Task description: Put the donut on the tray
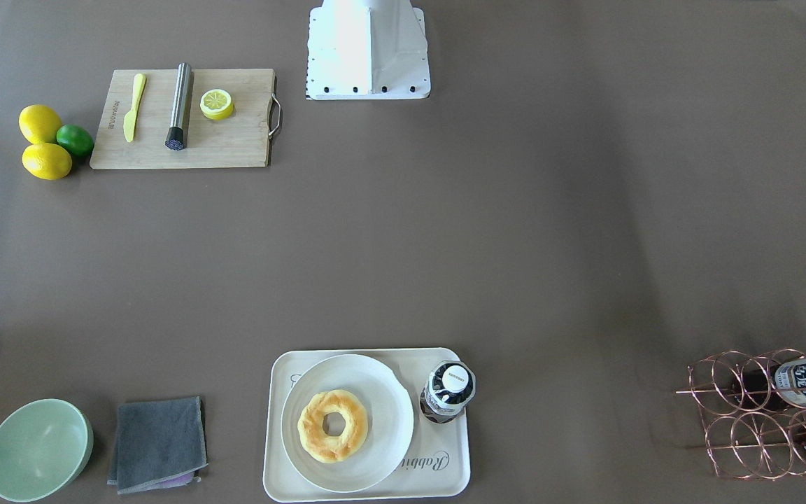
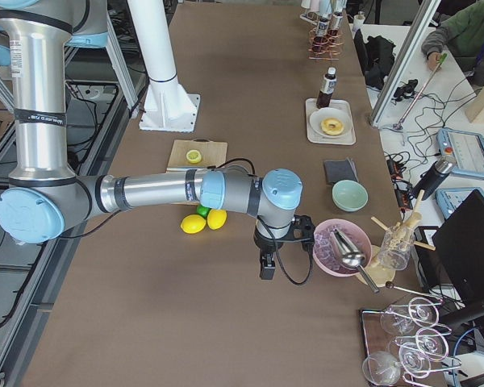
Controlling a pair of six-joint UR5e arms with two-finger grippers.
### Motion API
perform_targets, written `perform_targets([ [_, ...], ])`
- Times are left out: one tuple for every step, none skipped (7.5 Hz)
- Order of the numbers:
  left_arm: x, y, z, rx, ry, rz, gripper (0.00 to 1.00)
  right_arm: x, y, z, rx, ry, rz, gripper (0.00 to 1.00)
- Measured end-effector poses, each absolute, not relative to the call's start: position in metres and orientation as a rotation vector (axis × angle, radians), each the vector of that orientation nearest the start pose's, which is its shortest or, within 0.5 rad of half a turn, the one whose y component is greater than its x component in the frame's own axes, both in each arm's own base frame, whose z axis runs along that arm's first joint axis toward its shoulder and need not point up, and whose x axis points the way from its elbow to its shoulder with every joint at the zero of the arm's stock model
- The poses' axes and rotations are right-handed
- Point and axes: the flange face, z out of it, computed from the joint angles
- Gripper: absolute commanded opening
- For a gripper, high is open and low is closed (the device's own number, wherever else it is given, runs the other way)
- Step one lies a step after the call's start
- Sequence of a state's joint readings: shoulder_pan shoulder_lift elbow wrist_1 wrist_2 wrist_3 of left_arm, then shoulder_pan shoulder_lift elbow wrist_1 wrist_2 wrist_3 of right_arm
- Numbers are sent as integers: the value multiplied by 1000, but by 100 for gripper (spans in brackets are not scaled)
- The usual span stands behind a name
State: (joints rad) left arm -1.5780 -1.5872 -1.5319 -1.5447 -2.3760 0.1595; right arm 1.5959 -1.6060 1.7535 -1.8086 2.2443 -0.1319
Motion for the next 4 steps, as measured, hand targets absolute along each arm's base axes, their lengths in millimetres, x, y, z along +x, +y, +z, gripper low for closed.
perform_targets([
  [-66,-494,670,21,808,122,99,83,-463,616,-34,-678,-72,100],
  [-68,-493,672,17,810,111,99,83,-463,616,-34,-678,-72,100],
  [-72,-493,672,10,812,81,99,83,-463,616,-33,-678,-73,100],
  [-74,-492,672,5,812,58,99,83,-463,615,-32,-678,-73,100],
])
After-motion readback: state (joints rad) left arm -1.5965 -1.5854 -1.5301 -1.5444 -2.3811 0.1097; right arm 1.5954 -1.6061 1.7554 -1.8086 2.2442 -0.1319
